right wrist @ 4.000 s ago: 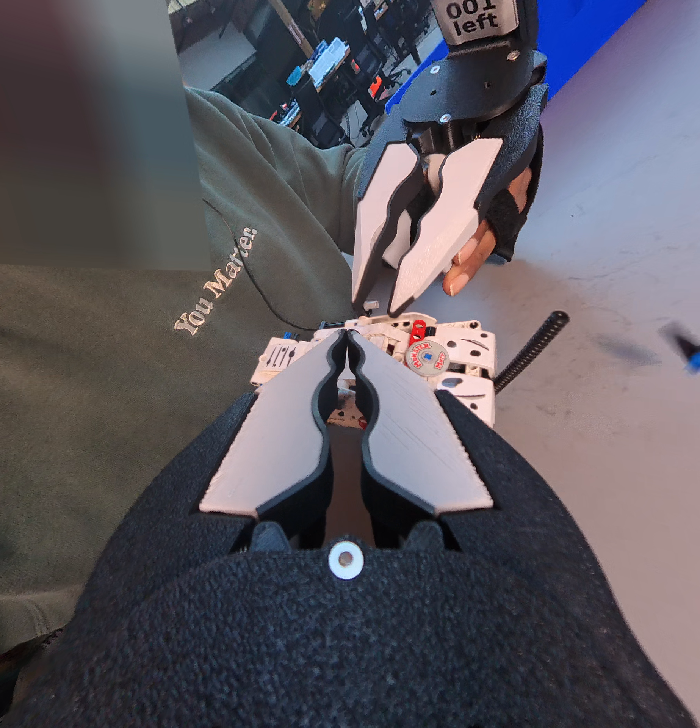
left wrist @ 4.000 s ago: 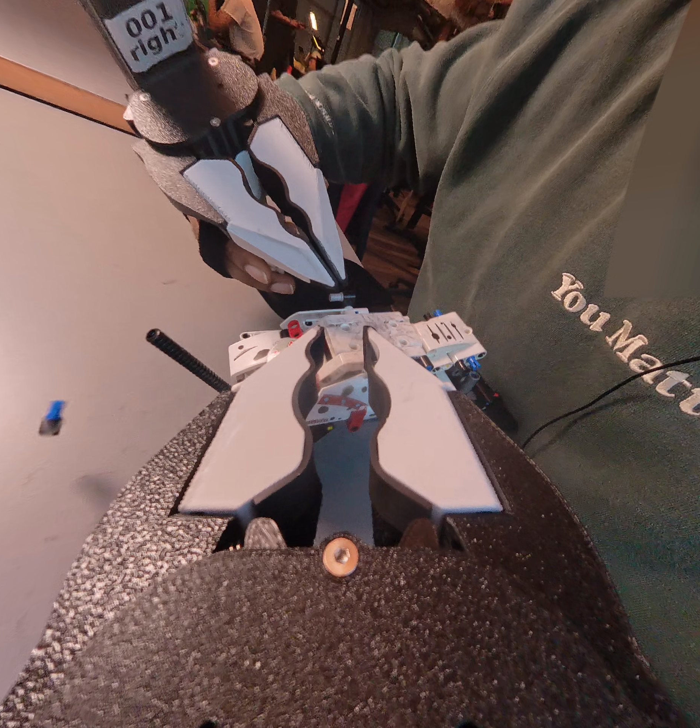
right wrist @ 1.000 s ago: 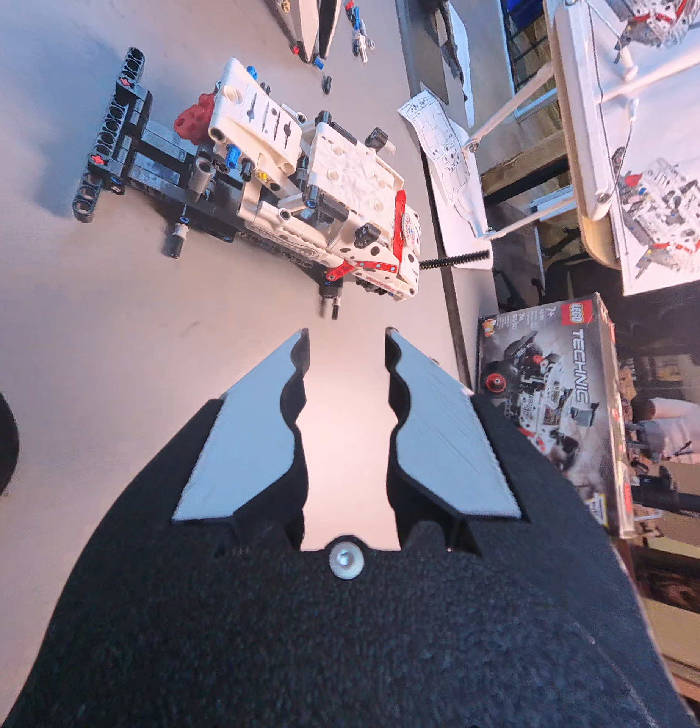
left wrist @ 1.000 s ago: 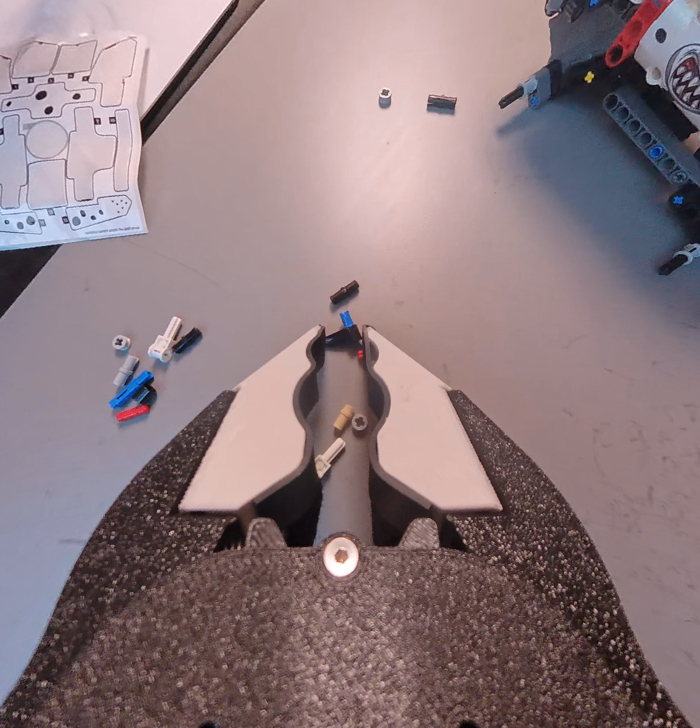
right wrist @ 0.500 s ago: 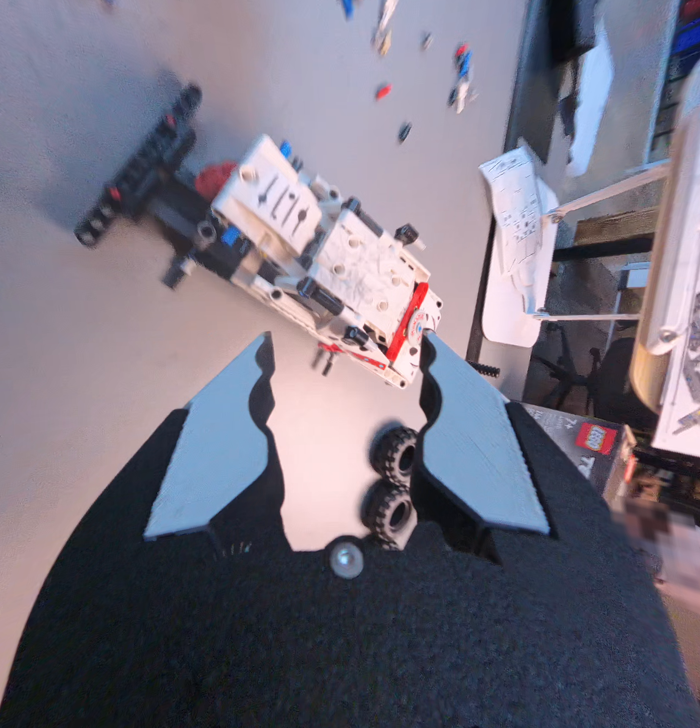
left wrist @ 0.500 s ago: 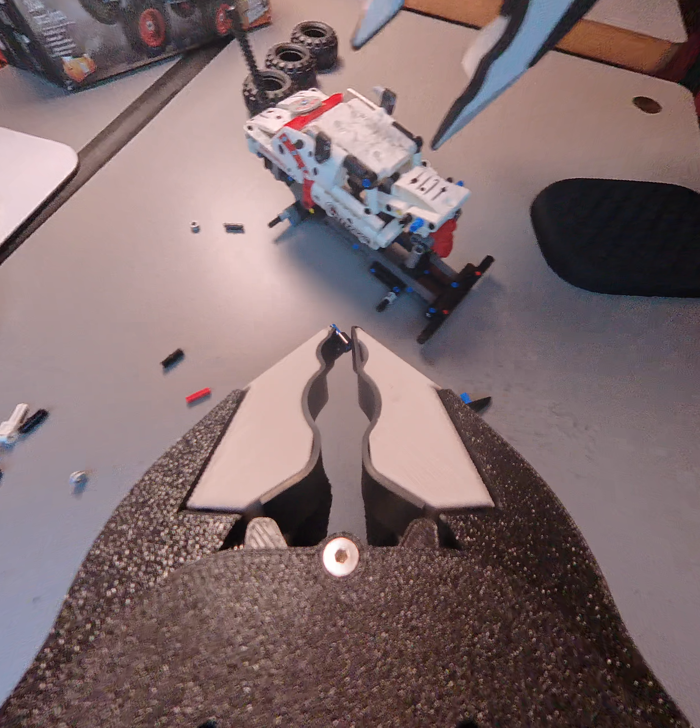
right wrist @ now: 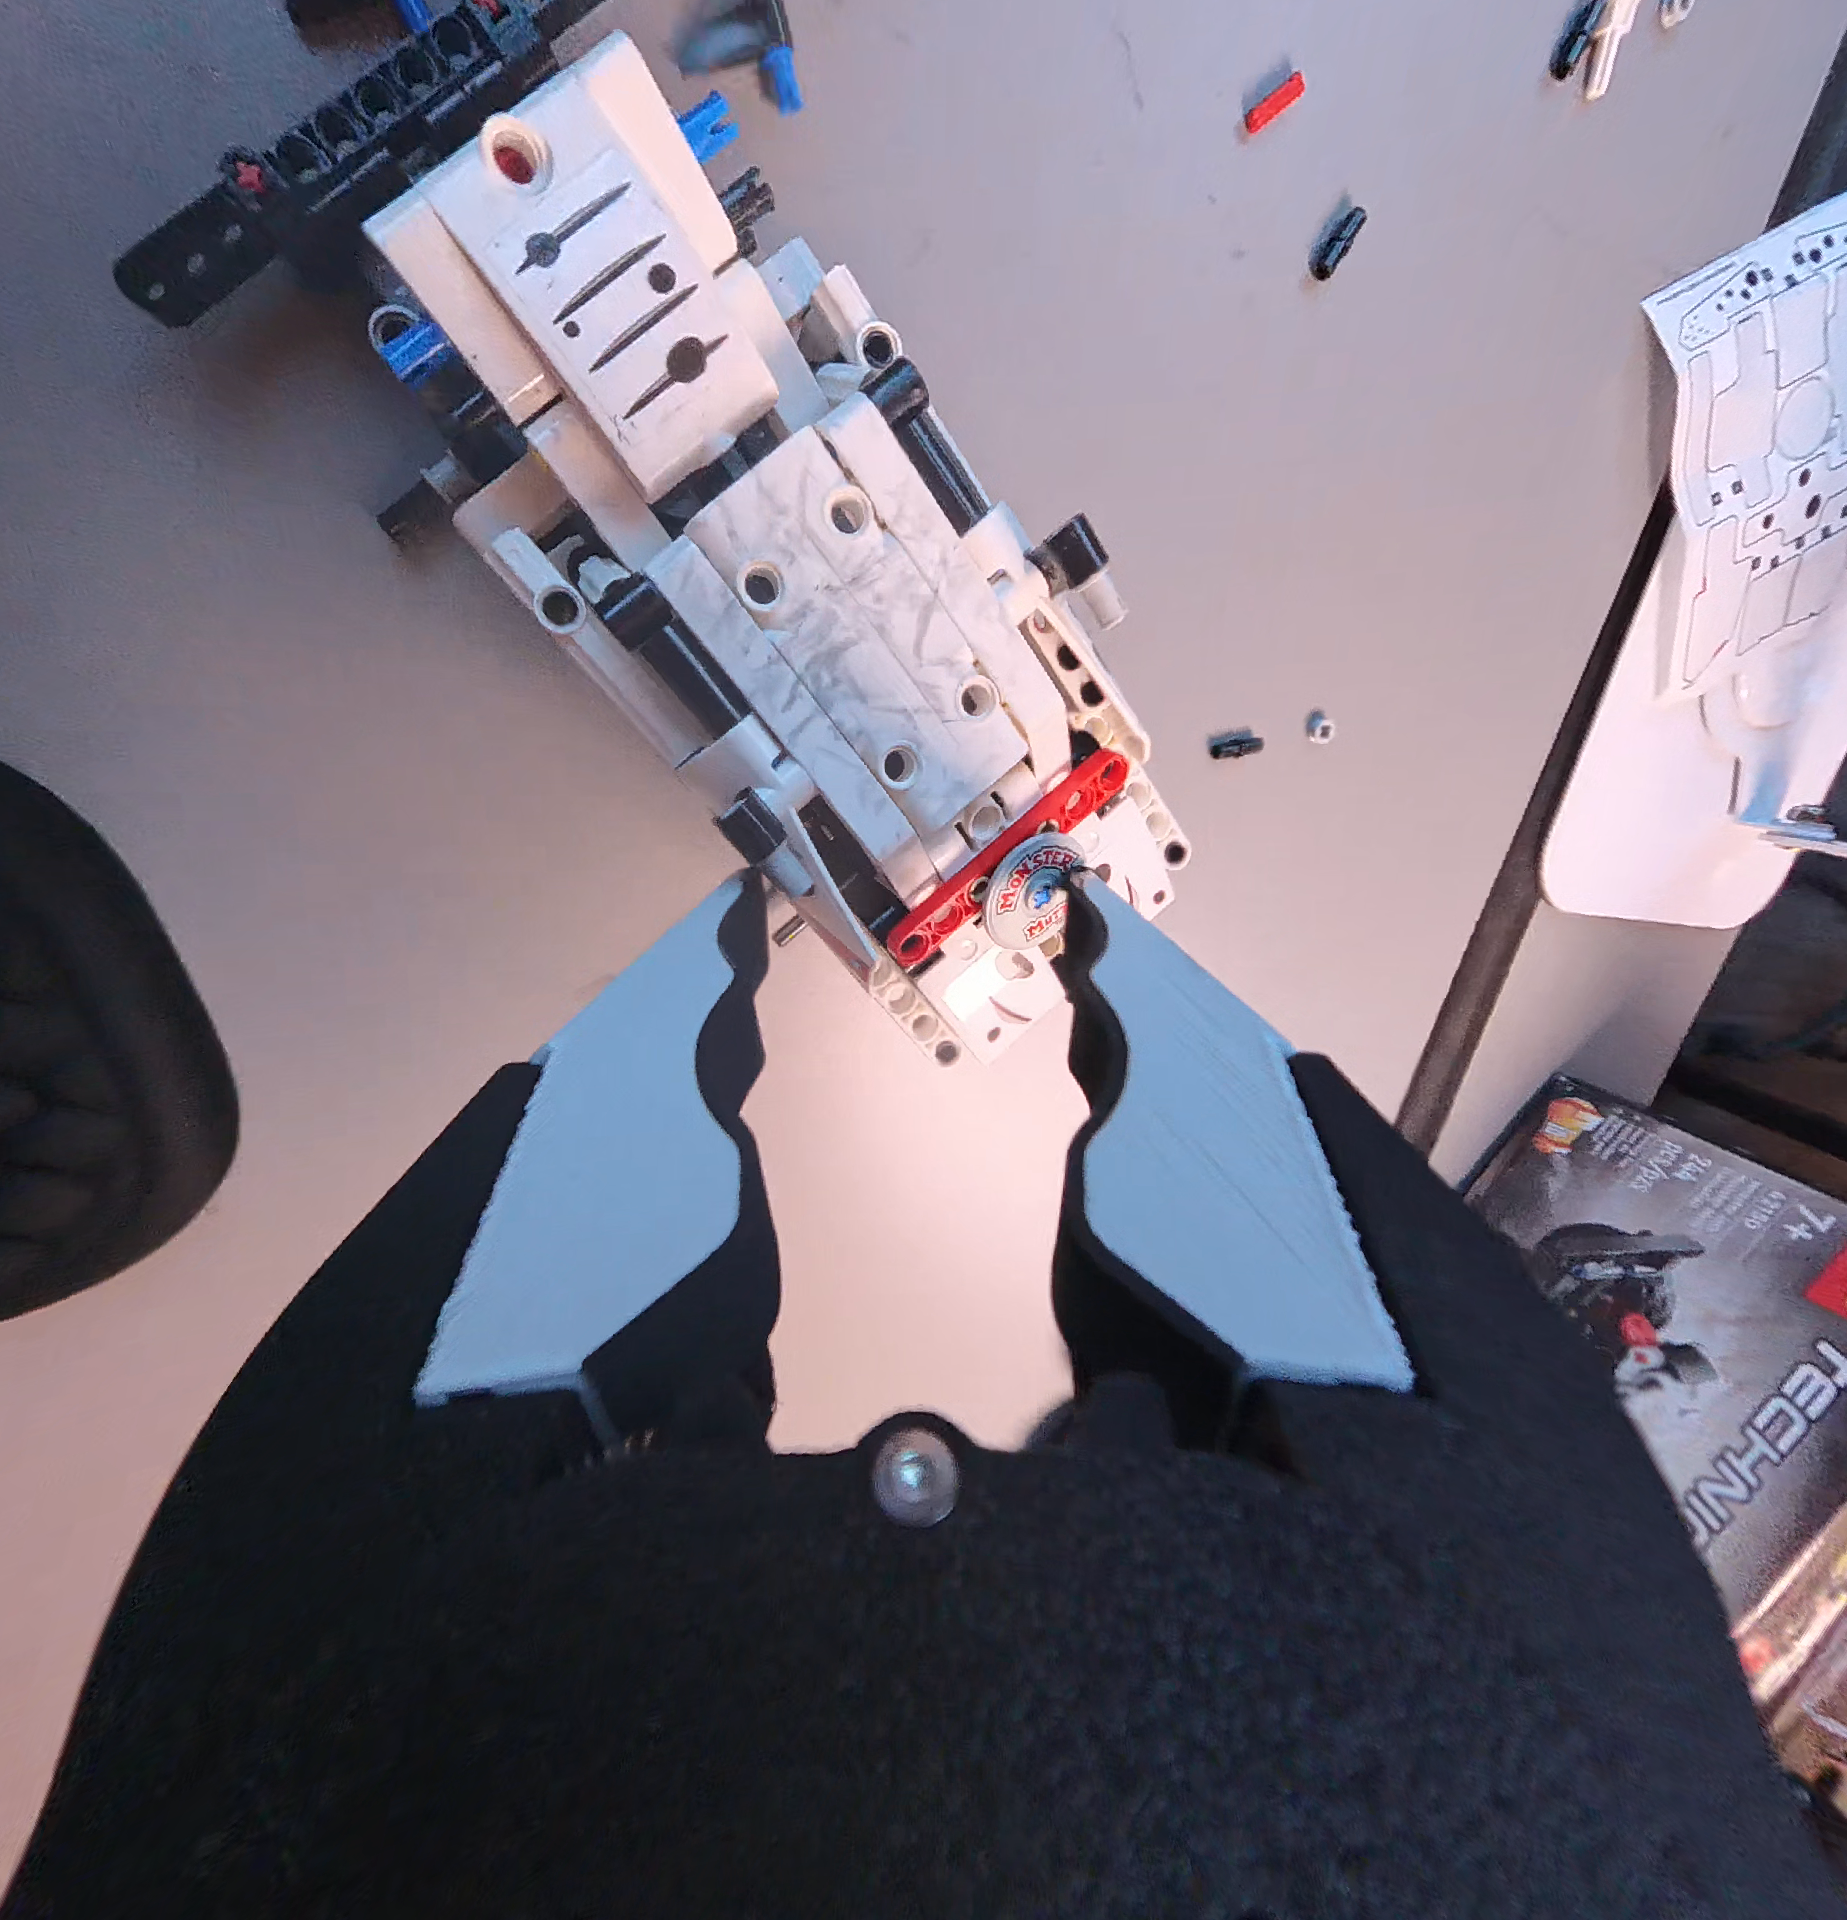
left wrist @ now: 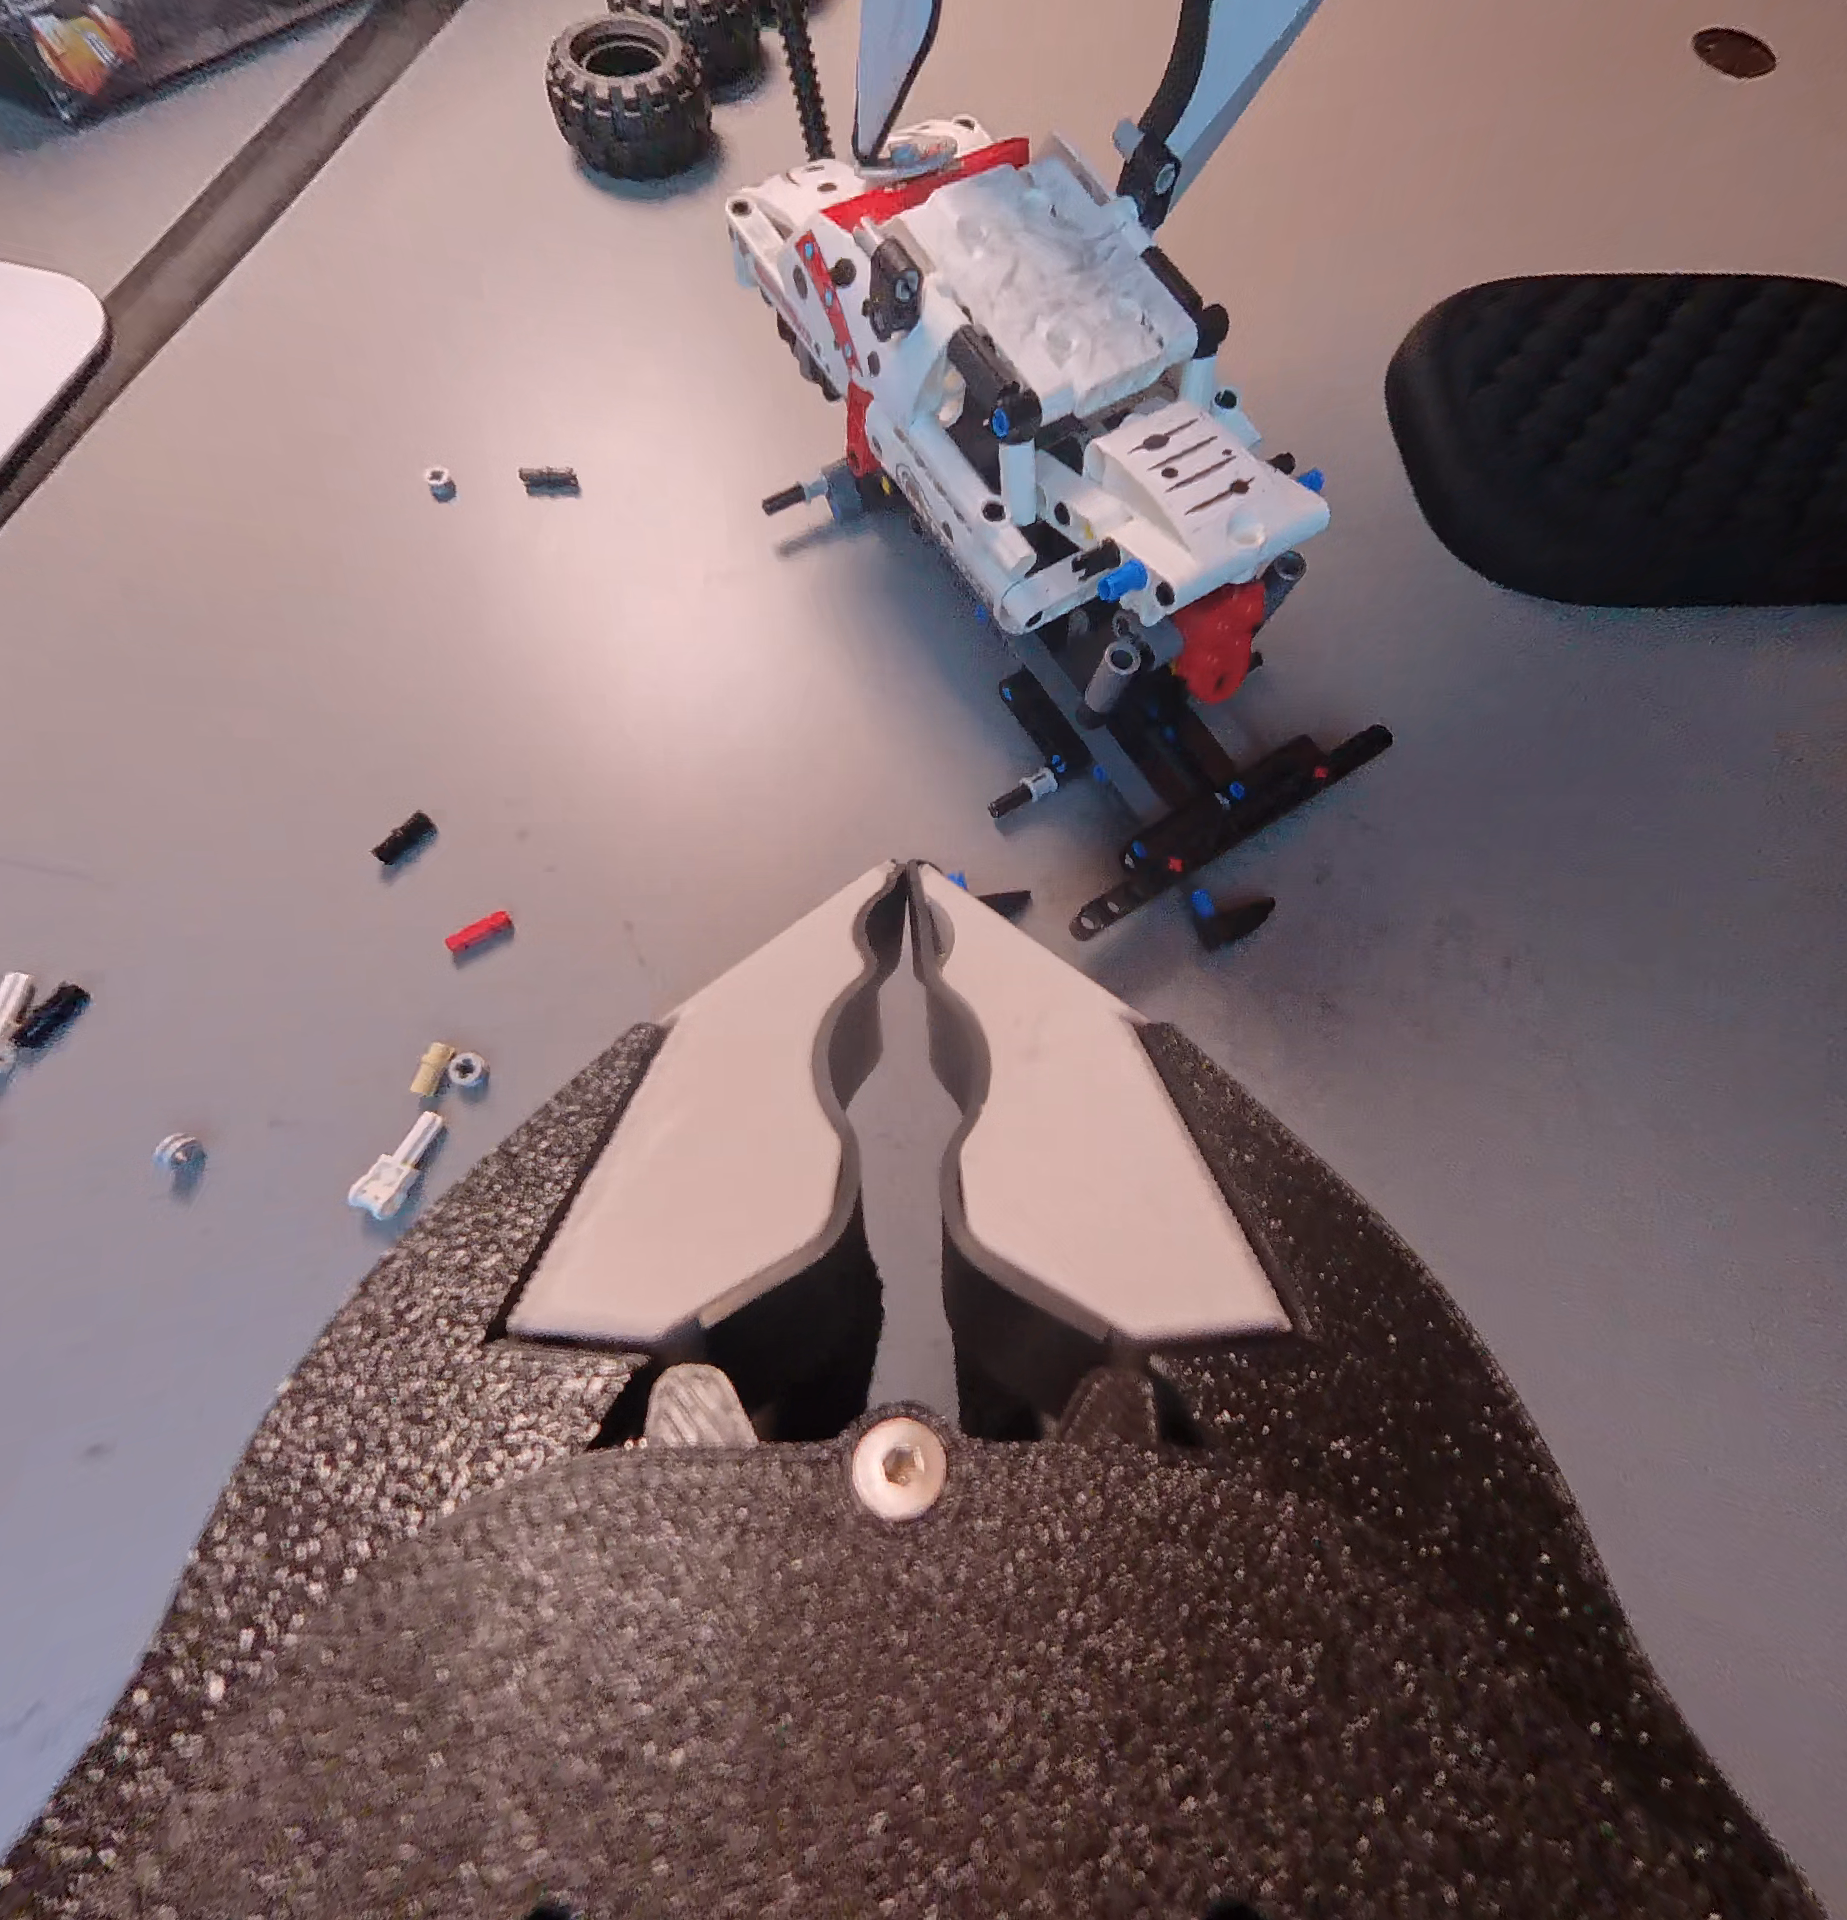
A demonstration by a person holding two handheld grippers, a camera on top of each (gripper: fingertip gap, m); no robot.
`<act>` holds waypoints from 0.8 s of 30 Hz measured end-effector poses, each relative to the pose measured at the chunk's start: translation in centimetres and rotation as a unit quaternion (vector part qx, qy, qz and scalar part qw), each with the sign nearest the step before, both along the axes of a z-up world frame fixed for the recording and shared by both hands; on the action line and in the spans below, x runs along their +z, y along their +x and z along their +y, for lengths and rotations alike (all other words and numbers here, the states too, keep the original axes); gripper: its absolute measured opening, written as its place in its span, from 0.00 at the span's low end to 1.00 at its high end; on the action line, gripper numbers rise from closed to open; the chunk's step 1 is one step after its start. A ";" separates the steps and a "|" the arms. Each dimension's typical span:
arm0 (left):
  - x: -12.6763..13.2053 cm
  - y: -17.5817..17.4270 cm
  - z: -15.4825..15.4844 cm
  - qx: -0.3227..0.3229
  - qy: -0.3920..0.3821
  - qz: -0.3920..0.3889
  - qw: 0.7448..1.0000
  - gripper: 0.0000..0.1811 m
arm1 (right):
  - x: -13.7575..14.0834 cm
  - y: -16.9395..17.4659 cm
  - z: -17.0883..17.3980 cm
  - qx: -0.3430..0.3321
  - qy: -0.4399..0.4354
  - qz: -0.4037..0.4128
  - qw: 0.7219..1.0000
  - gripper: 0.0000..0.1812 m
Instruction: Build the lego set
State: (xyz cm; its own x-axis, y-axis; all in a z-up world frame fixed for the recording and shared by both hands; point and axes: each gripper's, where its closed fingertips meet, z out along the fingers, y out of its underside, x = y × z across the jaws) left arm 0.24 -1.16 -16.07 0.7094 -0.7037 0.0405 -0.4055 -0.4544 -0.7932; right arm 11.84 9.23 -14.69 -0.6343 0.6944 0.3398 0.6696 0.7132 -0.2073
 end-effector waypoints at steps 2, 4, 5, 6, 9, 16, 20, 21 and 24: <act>-0.2 0.3 -1.0 -0.032 -0.020 -0.027 0.999 0.06 | 0.0 0.5 -0.1 -0.008 0.007 -0.001 1.000 0.31; -1.1 0.3 -1.0 -0.028 -0.036 -0.026 0.999 0.11 | 0.0 0.8 0.0 -0.010 0.008 0.003 1.000 0.31; -1.8 0.4 -0.9 -0.028 -0.043 -0.019 0.999 0.13 | 0.0 0.8 0.0 -0.013 0.005 0.005 1.000 0.31; -2.4 0.9 -1.1 -0.035 -0.050 -0.014 0.998 0.14 | 0.0 0.8 -0.1 -0.015 0.004 0.005 1.000 0.31; -3.9 1.5 -0.4 -0.031 -0.049 0.015 0.998 0.14 | 0.0 0.9 -0.2 -0.016 0.004 0.006 1.000 0.30; -5.3 2.1 0.1 -0.048 -0.042 0.049 0.997 0.06 | 0.0 1.5 -0.3 -0.029 -0.012 0.015 0.999 0.30; -5.3 1.7 0.2 -0.050 -0.024 0.069 0.996 0.05 | 0.1 2.0 -0.8 -0.044 -0.024 0.021 0.998 0.29; -5.2 1.4 0.2 -0.047 -0.020 0.073 0.996 0.05 | 0.1 2.2 -1.0 -0.048 -0.028 0.024 0.998 0.29; -3.8 1.1 0.0 -0.042 -0.012 0.025 0.999 0.05 | 0.1 2.4 -1.8 -0.062 -0.044 0.038 0.996 0.29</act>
State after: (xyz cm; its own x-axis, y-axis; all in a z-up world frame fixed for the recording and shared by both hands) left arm 1.30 -1.16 -19.82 0.6496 -0.7599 0.0233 -0.4822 -0.4355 -0.7602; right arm 14.23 7.40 -14.56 -0.5164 0.7955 0.3171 0.7320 0.6022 -0.3187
